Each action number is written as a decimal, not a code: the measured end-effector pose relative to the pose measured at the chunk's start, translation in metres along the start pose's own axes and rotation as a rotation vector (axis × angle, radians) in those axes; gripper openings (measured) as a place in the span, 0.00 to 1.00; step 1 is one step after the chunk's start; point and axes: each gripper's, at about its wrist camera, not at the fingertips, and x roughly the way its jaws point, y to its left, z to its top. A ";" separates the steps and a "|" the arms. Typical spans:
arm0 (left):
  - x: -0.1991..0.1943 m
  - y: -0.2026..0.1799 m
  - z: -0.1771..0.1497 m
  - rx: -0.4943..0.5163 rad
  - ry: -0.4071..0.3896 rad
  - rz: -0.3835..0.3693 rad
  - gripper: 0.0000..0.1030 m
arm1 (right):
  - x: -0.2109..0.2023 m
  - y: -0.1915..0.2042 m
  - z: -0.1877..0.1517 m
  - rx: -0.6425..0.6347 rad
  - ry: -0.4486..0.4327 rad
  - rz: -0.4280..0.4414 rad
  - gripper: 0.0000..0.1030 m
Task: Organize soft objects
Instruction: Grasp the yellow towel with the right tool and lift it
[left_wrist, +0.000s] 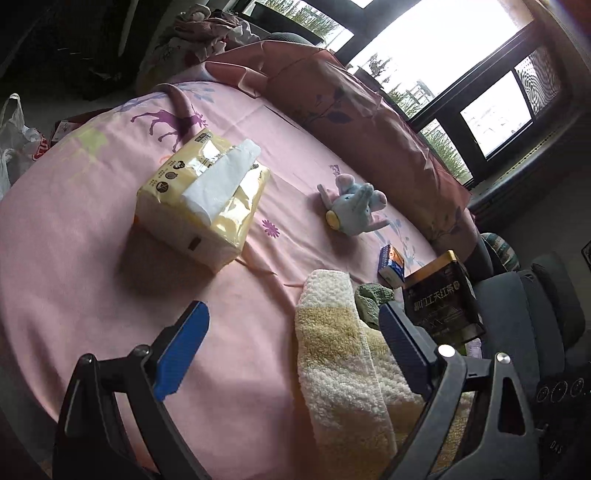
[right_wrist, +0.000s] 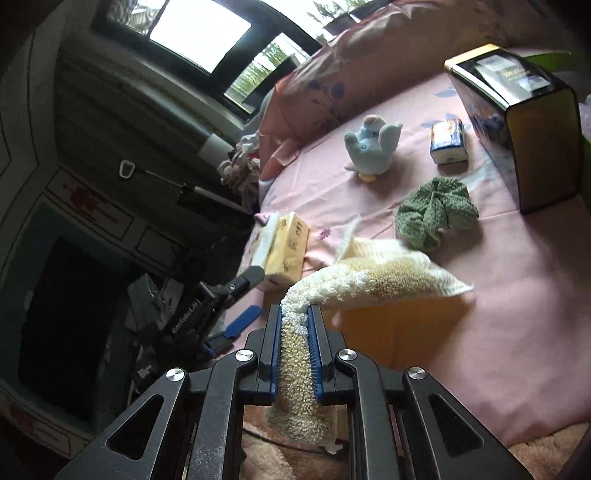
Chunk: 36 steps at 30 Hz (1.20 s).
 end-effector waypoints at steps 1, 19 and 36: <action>-0.005 -0.004 -0.004 0.005 0.004 -0.009 0.90 | -0.005 0.006 0.005 -0.009 -0.018 0.018 0.15; 0.003 -0.001 -0.040 0.065 0.114 0.151 0.90 | 0.141 -0.063 0.003 0.051 0.243 -0.139 0.15; 0.050 -0.034 -0.075 0.144 0.225 0.125 0.90 | 0.086 -0.078 0.024 0.034 0.170 -0.137 1.00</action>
